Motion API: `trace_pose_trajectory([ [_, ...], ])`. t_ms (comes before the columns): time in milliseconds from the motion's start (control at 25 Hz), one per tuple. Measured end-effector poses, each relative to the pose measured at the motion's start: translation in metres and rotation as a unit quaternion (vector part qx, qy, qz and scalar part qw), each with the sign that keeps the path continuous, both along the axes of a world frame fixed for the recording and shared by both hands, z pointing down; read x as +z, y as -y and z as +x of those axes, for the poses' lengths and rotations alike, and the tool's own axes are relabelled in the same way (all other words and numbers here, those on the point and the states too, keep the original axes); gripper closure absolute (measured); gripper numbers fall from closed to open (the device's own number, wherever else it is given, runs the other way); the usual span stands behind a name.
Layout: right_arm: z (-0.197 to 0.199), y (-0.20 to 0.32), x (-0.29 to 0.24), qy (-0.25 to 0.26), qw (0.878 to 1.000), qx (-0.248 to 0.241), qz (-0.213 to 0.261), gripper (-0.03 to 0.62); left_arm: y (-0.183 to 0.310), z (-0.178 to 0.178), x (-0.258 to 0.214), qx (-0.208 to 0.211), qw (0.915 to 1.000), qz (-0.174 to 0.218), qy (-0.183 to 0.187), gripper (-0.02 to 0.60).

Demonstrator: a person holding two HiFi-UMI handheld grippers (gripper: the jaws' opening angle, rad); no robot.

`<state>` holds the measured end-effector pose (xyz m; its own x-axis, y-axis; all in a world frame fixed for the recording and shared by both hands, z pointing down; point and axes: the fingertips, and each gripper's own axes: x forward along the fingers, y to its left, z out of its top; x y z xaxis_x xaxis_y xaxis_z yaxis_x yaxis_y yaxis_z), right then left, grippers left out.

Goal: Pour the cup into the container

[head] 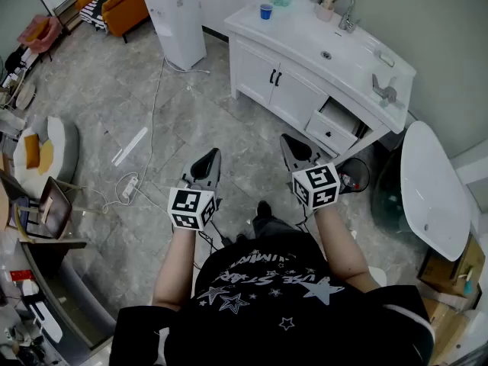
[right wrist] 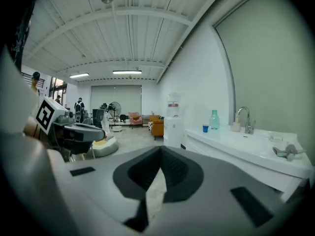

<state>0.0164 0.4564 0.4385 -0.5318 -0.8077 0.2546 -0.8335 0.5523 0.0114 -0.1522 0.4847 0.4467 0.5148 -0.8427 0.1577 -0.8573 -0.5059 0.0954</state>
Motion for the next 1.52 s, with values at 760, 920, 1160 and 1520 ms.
trace_pose_trajectory([
  [760,0.007,-0.025,0.013,0.022,0.999,0.019,-0.025,0.588,-0.022,-0.007,0.011,0.003,0.9998,-0.020,-0.003,0.572],
  [920,0.008,-0.025,0.014,0.028,0.999,0.030,-0.022,0.588,-0.024,-0.010,0.012,0.006,0.9998,-0.018,-0.001,0.572],
  [1160,0.000,0.001,0.024,0.031,0.999,0.017,-0.035,0.432,-0.011,-0.015,0.018,-0.003,0.9997,-0.024,0.004,0.572],
  [1520,0.006,0.098,0.036,0.032,0.998,0.003,-0.050,0.352,0.076,-0.016,0.019,-0.028,0.9992,-0.025,0.015,0.572],
])
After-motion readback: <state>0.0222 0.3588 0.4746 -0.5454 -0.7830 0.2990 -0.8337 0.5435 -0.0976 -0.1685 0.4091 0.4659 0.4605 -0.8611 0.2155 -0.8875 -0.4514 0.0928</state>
